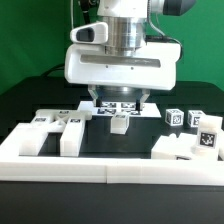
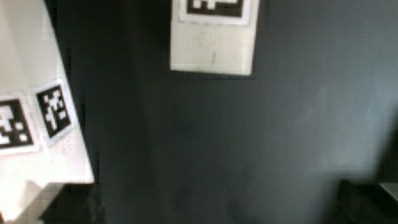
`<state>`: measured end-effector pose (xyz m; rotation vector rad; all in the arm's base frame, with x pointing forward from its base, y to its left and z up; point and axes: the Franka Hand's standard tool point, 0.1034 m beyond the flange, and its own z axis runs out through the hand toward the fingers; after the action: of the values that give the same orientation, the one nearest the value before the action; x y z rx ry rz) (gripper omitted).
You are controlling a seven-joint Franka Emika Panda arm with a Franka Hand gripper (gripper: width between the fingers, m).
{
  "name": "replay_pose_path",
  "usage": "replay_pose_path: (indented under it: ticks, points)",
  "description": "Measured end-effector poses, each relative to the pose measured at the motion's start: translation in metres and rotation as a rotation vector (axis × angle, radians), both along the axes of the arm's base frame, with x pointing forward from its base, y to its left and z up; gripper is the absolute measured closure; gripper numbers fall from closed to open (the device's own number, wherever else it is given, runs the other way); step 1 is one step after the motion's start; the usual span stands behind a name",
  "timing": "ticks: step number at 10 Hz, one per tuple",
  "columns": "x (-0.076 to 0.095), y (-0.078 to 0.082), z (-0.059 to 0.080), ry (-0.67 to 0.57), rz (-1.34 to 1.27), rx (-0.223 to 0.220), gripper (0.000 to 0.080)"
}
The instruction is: Assemble chair
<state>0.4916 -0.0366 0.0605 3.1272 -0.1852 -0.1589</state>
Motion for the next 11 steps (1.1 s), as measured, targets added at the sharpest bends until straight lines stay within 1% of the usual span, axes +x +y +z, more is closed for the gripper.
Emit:
replay_pose_path:
  ticks: [1, 2, 3, 4, 5, 6, 7, 9, 10, 11]
  points:
    - [-0.005, -0.002, -0.003, 0.08, 0.0, 0.017, 0.0151]
    - [-0.005, 0.0, -0.006, 0.138, 0.0, 0.025, 0.0151]
    - [-0.006, 0.004, -0.006, 0.19, -0.005, 0.032, 0.0151]
    - [-0.01, 0.004, -0.006, 0.279, -0.008, 0.047, 0.0151]
    - [-0.009, 0.003, -0.007, 0.338, -0.01, 0.055, 0.0151]
    - [-0.01, 0.004, -0.008, 0.39, -0.006, 0.062, 0.0151]
    - [-0.015, 0.005, -0.009, 0.472, -0.003, 0.075, 0.0151]
    - [-0.015, 0.005, -0.013, 0.573, 0.005, 0.088, 0.0151]
    - [-0.02, 0.005, -0.013, 0.66, 0.001, 0.099, 0.0151]
    - [-0.019, 0.004, -0.016, 0.722, 0.0, 0.104, 0.0151]
